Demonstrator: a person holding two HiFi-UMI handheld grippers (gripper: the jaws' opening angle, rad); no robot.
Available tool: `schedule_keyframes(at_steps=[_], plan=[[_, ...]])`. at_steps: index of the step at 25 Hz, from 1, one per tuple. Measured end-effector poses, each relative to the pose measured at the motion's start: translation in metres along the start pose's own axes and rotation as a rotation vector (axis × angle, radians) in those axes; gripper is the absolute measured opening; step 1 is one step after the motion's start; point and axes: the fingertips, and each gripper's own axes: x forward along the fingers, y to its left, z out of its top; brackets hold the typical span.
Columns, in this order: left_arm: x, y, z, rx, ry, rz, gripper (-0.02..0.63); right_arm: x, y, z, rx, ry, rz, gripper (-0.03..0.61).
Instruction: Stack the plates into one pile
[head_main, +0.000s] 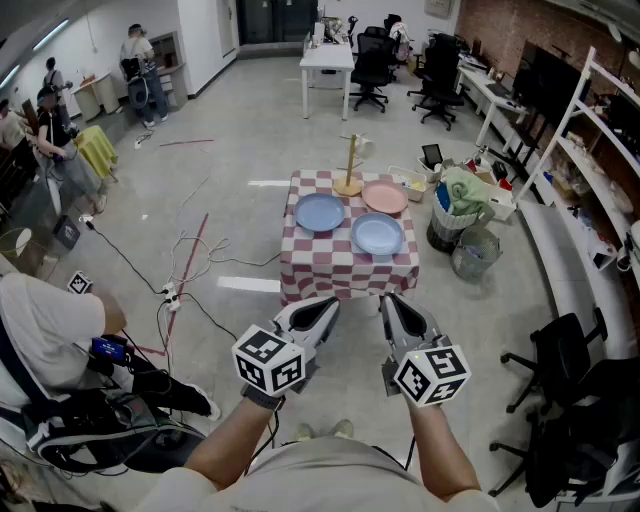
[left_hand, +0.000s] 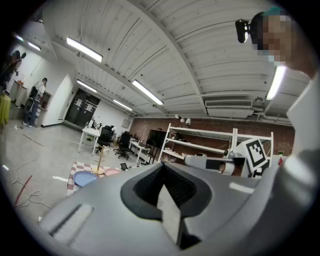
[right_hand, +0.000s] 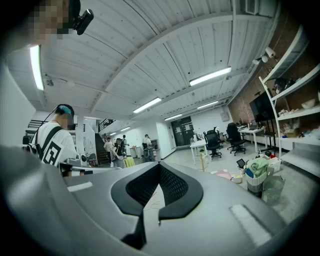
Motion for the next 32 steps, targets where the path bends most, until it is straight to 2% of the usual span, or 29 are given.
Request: schedule_keyframes(at_steps=[15,22,27,32], plan=[[0.024,-0.019,-0.013,0.001,0.005,0.006,0.006,-0.017,-0.023,-0.001,0.017,-0.017,0.032,0.011],[0.029,-0.019,-0.006,0.029,-0.020,0.050,0.006,-0.034,-0.045,0.013,0.058,-0.082,0.047,0.011],[0.037,-0.031,-0.008,0.034,-0.019,0.092,0.006,-0.056,-0.067,0.016,0.073,-0.089,0.048,0.012],[0.053,-0.032,-0.018,0.033,-0.001,0.091,0.006,-0.057,-0.087,0.010,0.091,-0.084,0.031,0.012]])
